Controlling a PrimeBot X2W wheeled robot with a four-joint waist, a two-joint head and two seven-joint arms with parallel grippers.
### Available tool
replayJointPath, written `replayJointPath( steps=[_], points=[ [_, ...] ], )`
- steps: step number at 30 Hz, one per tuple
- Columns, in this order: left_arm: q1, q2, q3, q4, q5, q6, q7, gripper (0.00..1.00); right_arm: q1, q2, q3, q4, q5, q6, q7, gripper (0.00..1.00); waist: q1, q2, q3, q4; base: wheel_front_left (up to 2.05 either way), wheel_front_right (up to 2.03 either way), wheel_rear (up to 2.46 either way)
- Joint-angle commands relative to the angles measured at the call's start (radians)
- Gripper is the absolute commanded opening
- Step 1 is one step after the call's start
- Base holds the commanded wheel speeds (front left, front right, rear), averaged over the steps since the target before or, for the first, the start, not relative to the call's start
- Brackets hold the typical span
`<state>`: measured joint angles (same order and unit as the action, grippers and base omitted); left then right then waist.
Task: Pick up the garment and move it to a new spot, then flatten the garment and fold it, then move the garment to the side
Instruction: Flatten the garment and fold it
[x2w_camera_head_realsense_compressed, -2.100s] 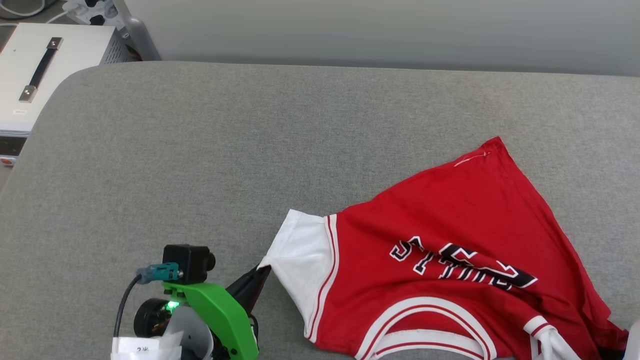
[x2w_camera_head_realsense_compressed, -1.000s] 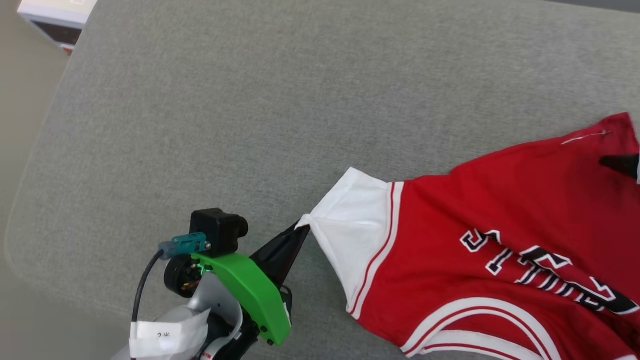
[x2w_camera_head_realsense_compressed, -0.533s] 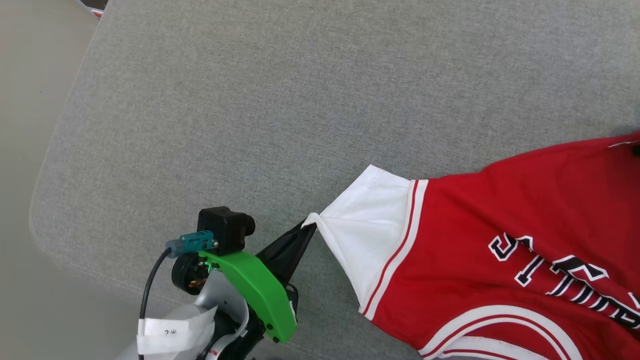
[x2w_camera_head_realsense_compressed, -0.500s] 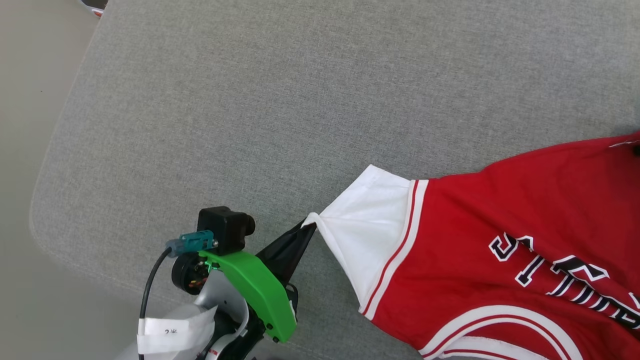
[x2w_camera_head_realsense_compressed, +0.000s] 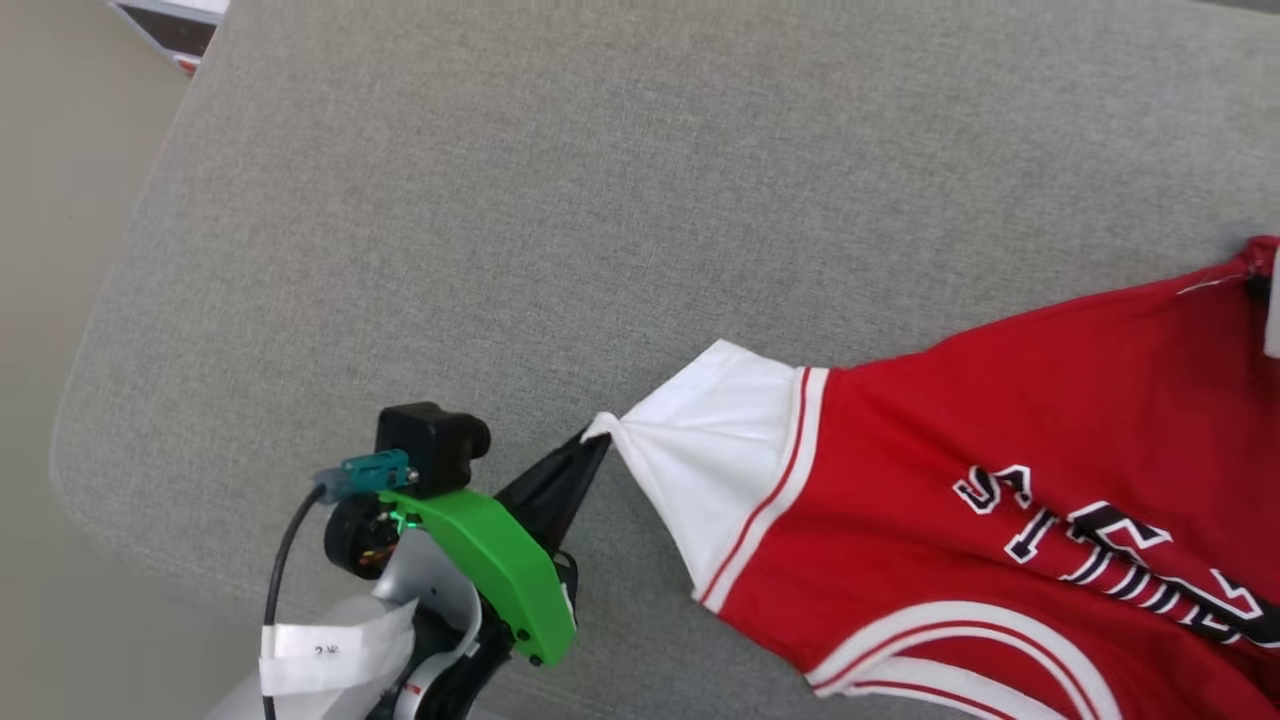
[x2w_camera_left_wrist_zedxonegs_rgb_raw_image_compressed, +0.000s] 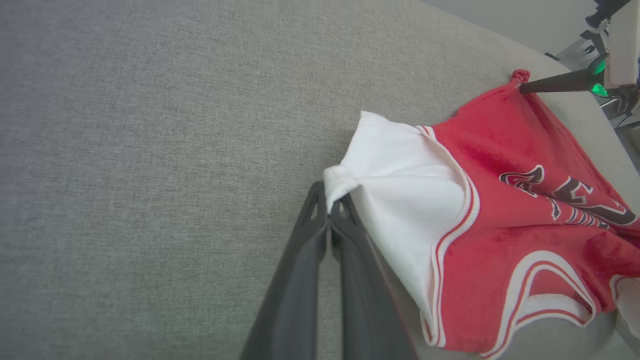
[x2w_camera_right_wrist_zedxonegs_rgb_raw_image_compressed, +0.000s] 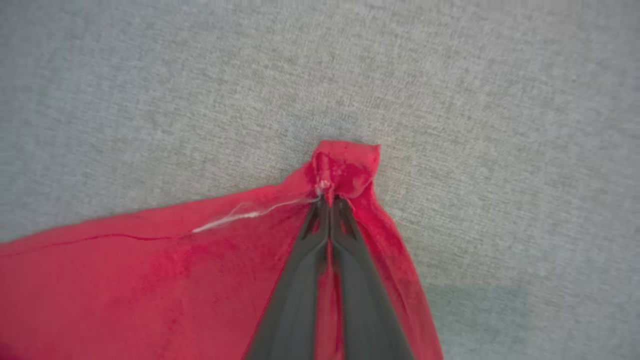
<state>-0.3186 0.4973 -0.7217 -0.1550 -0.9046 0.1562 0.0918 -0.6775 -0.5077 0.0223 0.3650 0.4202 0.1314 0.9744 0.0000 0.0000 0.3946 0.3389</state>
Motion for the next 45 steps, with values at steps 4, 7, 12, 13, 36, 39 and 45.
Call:
replayJointPath(
  steps=[4,7,12,13,36,39,45],
  points=[
    [-0.01,0.019,0.033,0.012,0.011,0.032,-0.019,0.0,0.002,0.003,0.044,0.027,0.052,-0.001,-0.121,0.0,0.0,0.0,-0.089,-0.061,0.0,0.0,0.0],
    [-0.012,0.029,0.046,0.009,0.011,0.038,-0.022,0.0,0.005,-0.003,0.058,0.029,0.084,-0.001,-0.167,0.0,0.0,0.0,-0.125,-0.085,0.0,0.0,0.0],
    [-0.025,0.051,0.074,0.003,0.02,0.053,-0.036,0.0,0.011,-0.018,0.083,0.007,0.141,-0.001,-0.237,0.0,0.0,0.0,-0.185,-0.131,0.0,0.0,0.0],
    [-0.028,0.053,0.08,0.001,0.021,0.055,-0.039,0.0,0.013,-0.019,0.085,0.001,0.149,-0.001,-0.251,0.0,0.0,0.0,-0.196,-0.14,0.0,0.0,0.0],
    [-0.242,0.15,0.243,-0.108,0.101,0.126,-0.073,0.0,0.102,-0.012,-0.022,-0.32,0.226,-0.001,-0.411,0.0,0.0,0.0,-0.333,-0.301,0.0,0.0,0.0],
    [-0.268,0.16,0.26,-0.124,0.114,0.131,-0.08,0.0,0.119,0.001,-0.05,-0.374,0.225,-0.001,-0.401,0.0,0.0,0.0,-0.342,-0.311,0.0,0.0,0.0],
    [-0.331,0.179,0.284,-0.16,0.145,0.126,-0.096,0.0,0.144,0.023,-0.114,-0.477,0.213,-0.001,-0.385,0.0,0.0,0.0,-0.349,-0.32,0.0,0.0,0.0]
  ],
)
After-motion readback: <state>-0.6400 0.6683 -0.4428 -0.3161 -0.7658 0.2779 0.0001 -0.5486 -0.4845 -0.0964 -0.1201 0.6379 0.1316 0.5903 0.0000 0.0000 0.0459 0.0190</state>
